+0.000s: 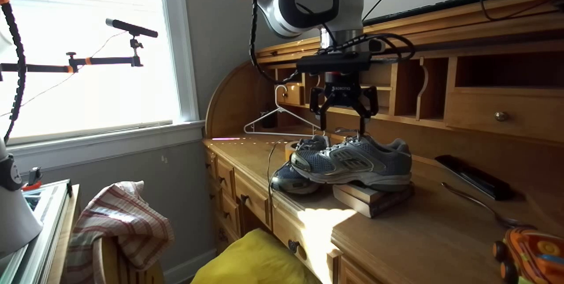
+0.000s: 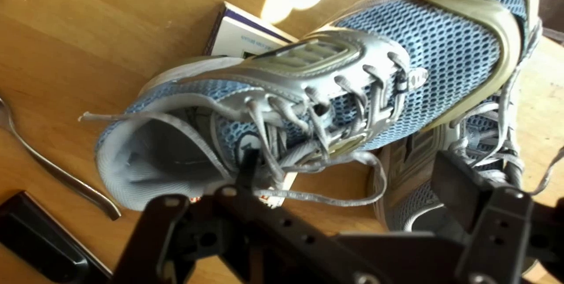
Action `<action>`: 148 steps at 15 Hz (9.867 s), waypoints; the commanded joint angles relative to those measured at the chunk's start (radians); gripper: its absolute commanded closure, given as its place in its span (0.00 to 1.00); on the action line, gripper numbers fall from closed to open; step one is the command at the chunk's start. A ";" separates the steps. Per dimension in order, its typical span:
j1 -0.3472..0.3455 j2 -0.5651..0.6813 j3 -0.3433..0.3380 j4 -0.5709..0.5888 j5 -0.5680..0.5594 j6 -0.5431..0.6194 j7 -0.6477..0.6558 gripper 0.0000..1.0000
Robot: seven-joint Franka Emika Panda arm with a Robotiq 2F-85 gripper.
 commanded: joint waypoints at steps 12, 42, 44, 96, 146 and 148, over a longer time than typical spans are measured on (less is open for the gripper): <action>-0.039 0.028 0.010 0.063 0.174 -0.140 0.066 0.52; -0.018 0.003 -0.021 0.096 0.153 -0.184 0.115 0.00; -0.008 0.000 -0.024 0.092 0.113 -0.165 0.118 0.00; -0.129 0.088 0.002 0.222 0.462 -0.508 0.214 0.24; -0.080 0.089 0.016 0.217 0.402 -0.522 0.274 0.38; -0.082 0.093 0.015 0.222 0.412 -0.527 0.277 0.39</action>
